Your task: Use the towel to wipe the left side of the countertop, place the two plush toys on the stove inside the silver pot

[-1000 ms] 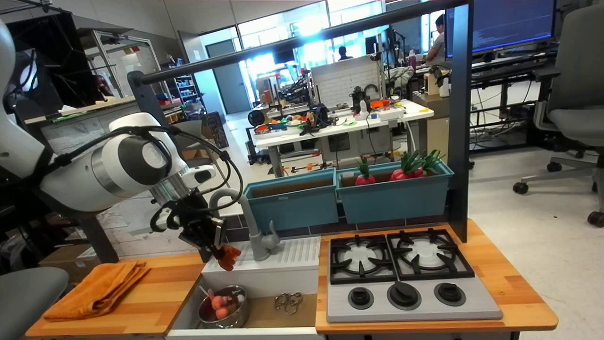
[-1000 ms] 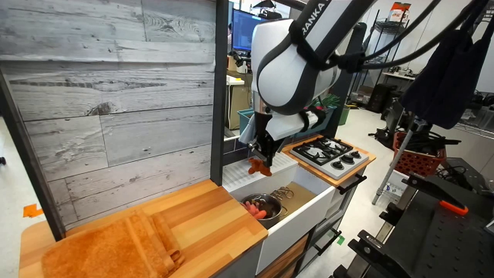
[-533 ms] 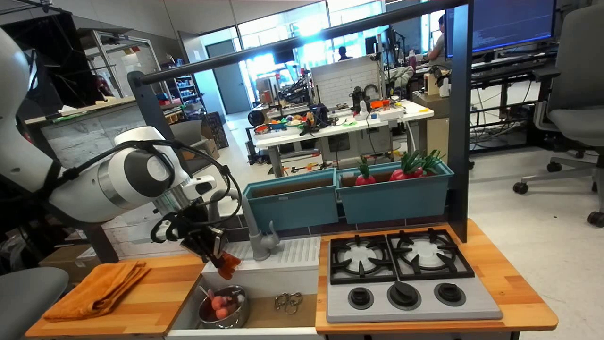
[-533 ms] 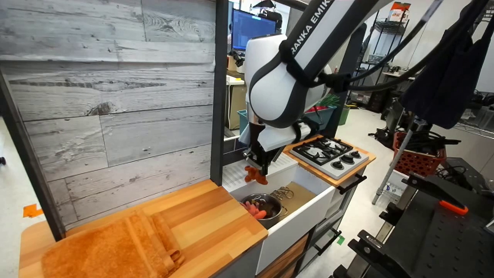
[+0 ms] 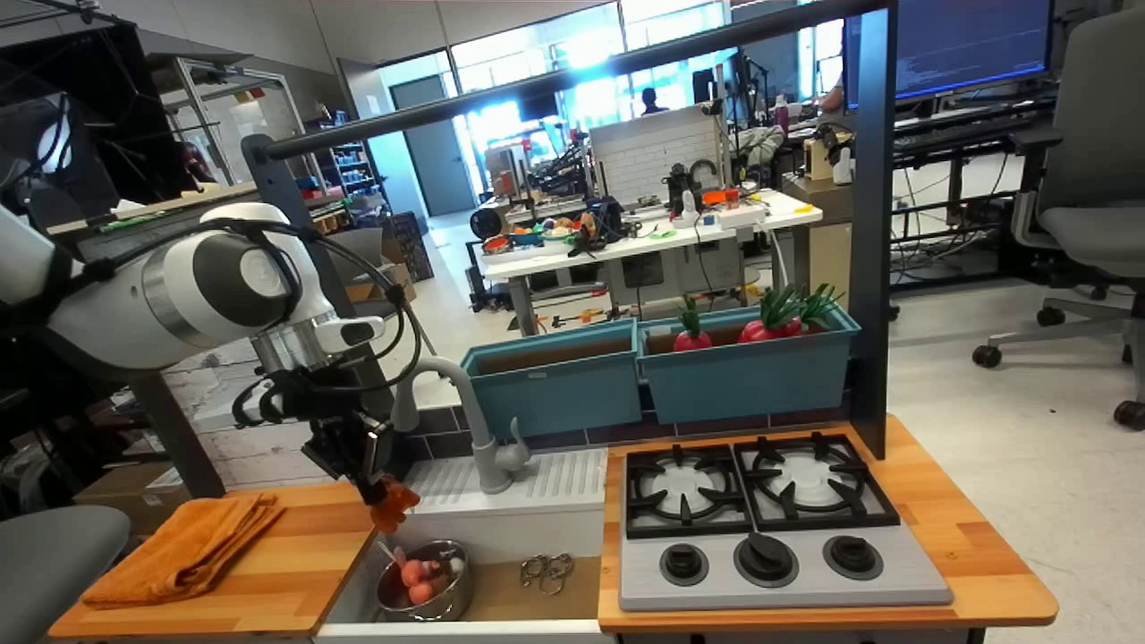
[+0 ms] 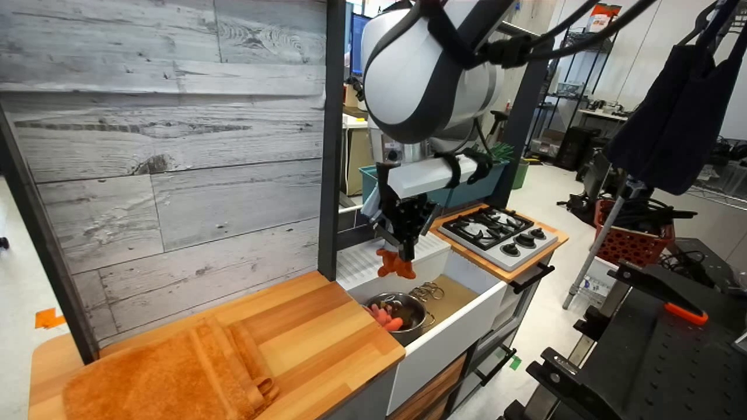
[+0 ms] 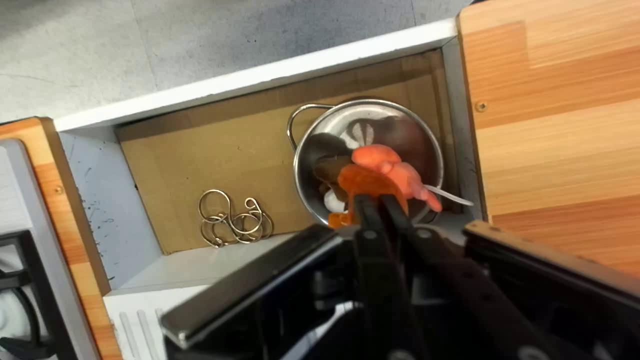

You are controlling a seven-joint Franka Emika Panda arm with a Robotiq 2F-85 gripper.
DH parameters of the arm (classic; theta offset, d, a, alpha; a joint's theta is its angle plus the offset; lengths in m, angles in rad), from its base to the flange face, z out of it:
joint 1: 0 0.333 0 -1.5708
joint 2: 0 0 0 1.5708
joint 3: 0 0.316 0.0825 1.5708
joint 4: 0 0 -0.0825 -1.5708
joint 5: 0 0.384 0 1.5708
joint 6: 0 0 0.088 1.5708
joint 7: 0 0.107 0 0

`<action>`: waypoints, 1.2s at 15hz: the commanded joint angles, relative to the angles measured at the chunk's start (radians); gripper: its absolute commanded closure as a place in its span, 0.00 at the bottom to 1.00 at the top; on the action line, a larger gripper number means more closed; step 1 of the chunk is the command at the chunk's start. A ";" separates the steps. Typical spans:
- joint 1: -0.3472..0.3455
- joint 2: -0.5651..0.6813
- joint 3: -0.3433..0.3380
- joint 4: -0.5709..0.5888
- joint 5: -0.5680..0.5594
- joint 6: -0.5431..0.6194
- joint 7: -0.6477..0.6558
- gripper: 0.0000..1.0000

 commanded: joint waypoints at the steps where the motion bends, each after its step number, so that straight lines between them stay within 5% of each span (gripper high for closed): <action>1: -0.011 -0.074 0.000 -0.052 -0.001 -0.046 0.025 0.62; 2: -0.012 -0.085 -0.005 -0.059 -0.006 -0.045 0.029 0.56; 3: -0.013 -0.041 0.004 -0.021 -0.010 -0.024 0.018 0.73; 5: -0.016 -0.053 0.000 -0.030 -0.011 -0.024 0.020 0.57; 9: -0.017 -0.057 0.000 -0.038 -0.011 -0.024 0.021 0.56; 10: -0.017 -0.057 0.000 -0.038 -0.011 -0.024 0.021 0.31; 15: 0.003 -0.271 0.003 -0.214 -0.035 0.038 0.008 0.02; 18: -0.007 -0.418 0.024 -0.318 -0.024 0.085 0.000 0.00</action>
